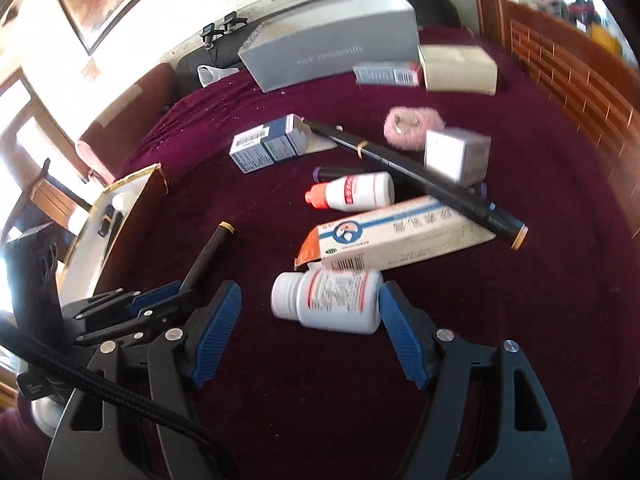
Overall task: Organize objects
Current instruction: 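Grasp the white pill bottle with red label using the right tool while the left tool holds the marker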
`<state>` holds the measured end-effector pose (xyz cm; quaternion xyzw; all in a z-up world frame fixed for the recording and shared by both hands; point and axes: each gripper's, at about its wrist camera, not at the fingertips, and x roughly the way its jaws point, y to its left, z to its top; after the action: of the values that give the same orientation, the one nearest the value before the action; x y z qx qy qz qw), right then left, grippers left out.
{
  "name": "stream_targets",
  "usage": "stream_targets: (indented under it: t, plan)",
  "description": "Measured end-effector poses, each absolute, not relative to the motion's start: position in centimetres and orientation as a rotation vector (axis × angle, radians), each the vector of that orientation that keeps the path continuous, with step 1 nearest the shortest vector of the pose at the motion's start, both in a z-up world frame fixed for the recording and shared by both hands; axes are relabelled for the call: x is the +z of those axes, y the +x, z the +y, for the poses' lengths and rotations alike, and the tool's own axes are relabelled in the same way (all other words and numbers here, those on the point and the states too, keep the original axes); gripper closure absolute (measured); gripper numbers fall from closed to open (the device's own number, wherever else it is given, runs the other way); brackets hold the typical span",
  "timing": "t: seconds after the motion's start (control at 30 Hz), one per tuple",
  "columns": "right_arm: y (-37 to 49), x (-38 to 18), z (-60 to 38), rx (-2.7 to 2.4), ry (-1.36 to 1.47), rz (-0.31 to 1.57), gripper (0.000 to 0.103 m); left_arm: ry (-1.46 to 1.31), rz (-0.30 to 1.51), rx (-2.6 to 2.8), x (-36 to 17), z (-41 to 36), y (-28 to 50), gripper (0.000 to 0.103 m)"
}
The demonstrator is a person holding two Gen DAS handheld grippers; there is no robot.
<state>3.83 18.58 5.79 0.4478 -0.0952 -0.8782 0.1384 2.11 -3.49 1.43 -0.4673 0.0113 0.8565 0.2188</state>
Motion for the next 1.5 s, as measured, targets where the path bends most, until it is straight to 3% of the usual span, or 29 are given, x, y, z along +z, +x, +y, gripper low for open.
stream_targets:
  t: [0.23,0.5,0.73,0.83,0.9,1.07,1.17,1.27,1.33,1.4,1.5]
  plan:
    - [4.0,5.7,17.3,-2.563,1.332,-0.035,0.031,-1.23,0.057,2.401,1.3,-3.0,2.8,0.085]
    - [4.0,5.5,16.8,-2.204,1.349,-0.374,0.029,-1.225,-0.042,2.367,1.1,-3.8,2.5,0.083]
    - [4.6,6.1,14.7,-2.422,1.366,0.001,0.029,-1.238,-0.015,2.377,1.2,-3.2,2.3,0.083]
    - [4.5,5.4,12.5,-2.453,1.372,0.178,0.029,-1.287,-0.025,2.358,1.4,-2.9,1.5,0.077]
    - [4.2,5.1,11.8,-2.472,1.371,0.235,0.038,-1.315,-0.046,2.359,1.5,-2.8,0.8,0.077]
    - [2.4,4.5,12.2,-2.473,1.432,0.225,0.039,-1.265,-0.045,2.403,1.2,-2.7,1.1,0.077]
    - [2.3,3.7,11.9,-2.44,1.465,0.231,0.043,-1.247,0.047,2.43,1.2,-2.4,1.8,0.082]
    - [2.6,3.5,11.3,-2.452,1.459,0.233,0.046,-1.278,0.036,2.414,1.3,-3.0,2.2,0.092]
    - [2.6,3.3,11.0,-2.455,1.453,0.221,0.048,-1.294,0.006,2.391,1.4,-3.7,2.7,0.092]
    - [2.8,3.4,10.5,-2.47,1.445,0.237,0.068,-1.294,0.001,2.391,1.5,-4.3,3.2,0.092]
    - [2.8,3.5,10.4,-2.467,1.456,0.185,0.07,-1.296,-0.007,2.394,1.6,-5.1,3.8,0.092]
